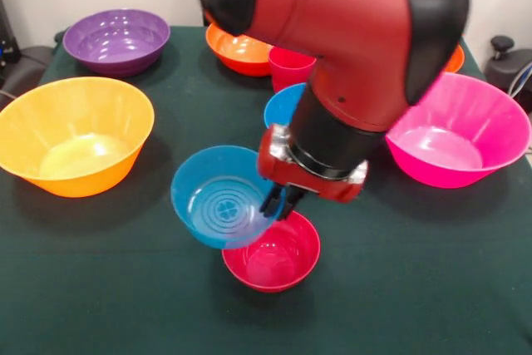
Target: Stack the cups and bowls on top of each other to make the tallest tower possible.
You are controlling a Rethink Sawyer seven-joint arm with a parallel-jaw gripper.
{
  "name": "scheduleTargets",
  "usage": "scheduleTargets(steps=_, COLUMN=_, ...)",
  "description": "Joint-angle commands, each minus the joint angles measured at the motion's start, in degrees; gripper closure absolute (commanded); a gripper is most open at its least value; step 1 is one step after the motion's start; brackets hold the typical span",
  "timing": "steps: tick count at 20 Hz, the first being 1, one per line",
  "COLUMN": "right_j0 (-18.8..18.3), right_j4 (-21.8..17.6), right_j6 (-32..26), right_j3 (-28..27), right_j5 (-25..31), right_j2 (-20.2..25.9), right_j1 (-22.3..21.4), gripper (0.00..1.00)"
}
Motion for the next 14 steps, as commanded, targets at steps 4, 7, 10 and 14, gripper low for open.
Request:
scheduleTargets(steps=4, right_j0=3.5, right_j4=0.3, right_j6=-2.0, right_j3=-7.1, right_j5=9.9, right_j2=3.8, right_j1=1.9, gripper=1.00)
scheduleTargets(steps=7, right_j0=4.1, right_j4=0.5, right_j6=-0.7, right_j3=-7.9, right_j5=9.8, right_j2=3.7, right_j1=2.9, gripper=1.00)
scheduleTargets(steps=10, right_j0=4.4, right_j4=0.5, right_j6=0.5, right_j3=-9.0, right_j5=8.4, right_j2=3.9, right_j1=4.5, gripper=1.00)
scheduleTargets(steps=14, right_j0=4.3, right_j4=0.6, right_j6=1.1, right_j3=-9.8, right_j5=4.5, right_j2=4.4, right_j1=6.8, gripper=1.00)
